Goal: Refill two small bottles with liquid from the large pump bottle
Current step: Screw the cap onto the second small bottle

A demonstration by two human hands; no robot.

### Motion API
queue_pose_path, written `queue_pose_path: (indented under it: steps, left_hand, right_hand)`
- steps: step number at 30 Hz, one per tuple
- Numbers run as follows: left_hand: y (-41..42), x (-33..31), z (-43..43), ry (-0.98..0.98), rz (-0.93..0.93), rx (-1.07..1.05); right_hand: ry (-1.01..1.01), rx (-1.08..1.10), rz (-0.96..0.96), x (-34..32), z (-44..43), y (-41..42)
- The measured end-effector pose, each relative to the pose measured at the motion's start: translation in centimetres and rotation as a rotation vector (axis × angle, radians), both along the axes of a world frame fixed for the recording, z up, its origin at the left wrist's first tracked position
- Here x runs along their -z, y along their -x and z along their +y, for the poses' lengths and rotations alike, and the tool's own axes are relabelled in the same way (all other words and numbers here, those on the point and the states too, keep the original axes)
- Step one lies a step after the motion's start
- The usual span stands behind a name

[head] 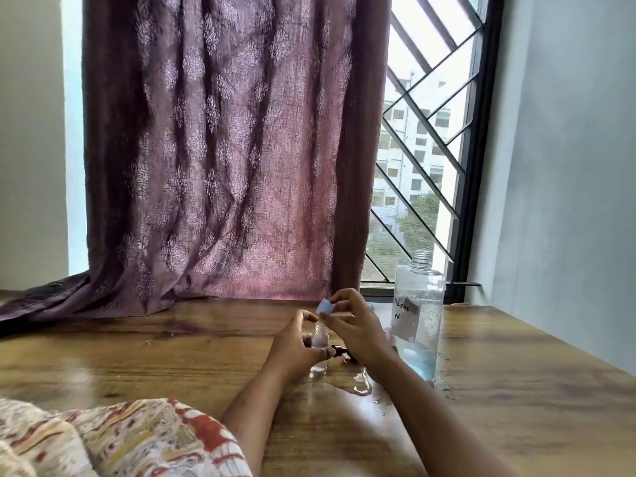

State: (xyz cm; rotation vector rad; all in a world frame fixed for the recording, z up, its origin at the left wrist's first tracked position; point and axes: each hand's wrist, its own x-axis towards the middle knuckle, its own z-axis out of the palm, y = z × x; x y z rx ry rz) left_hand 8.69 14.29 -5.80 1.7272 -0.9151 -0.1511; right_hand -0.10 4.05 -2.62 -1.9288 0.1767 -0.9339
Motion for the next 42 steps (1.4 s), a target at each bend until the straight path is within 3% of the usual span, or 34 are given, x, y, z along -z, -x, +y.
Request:
queue_pose_path:
  steps: [10,18,22,26,34,37,40,42]
  left_hand:
    - [-0.1,0.0,0.0,0.009,-0.004,0.004]
    - [0.0,0.0,-0.2,0.003,-0.027,-0.009]
    - [0.1,-0.3,0.0,-0.028,-0.12,-0.087]
    - [0.0,-0.2,0.0,-0.013,-0.093,-0.071]
    - [-0.2,0.0,-0.2,-0.022,-0.019,-0.046]
    - [-0.3,0.0,-0.2,-0.024,0.004,-0.036]
    - [-0.2,-0.1,-0.1,-0.022,0.028,-0.018]
    - [-0.1,-0.2,-0.1,-0.022,0.001,-0.025]
  right_hand:
    - [0.389,0.062,0.137,0.3,-0.1,-0.3]
    - [0.469,0.208,0.158,0.9,-0.6,-0.5]
    - [0.394,0.147,0.195,1.2,-0.1,-0.8]
    - [0.313,0.029,0.186,1.1,0.0,-0.7]
    - [0.393,0.263,0.187,0.2,-0.6,0.2]
    - [0.332,0.283,0.114,0.0,-0.8,0.3]
    - [0.266,0.148,0.034,0.1,-0.5,0.0]
    - [0.264,0.024,0.097,0.3,-0.1,-0.2]
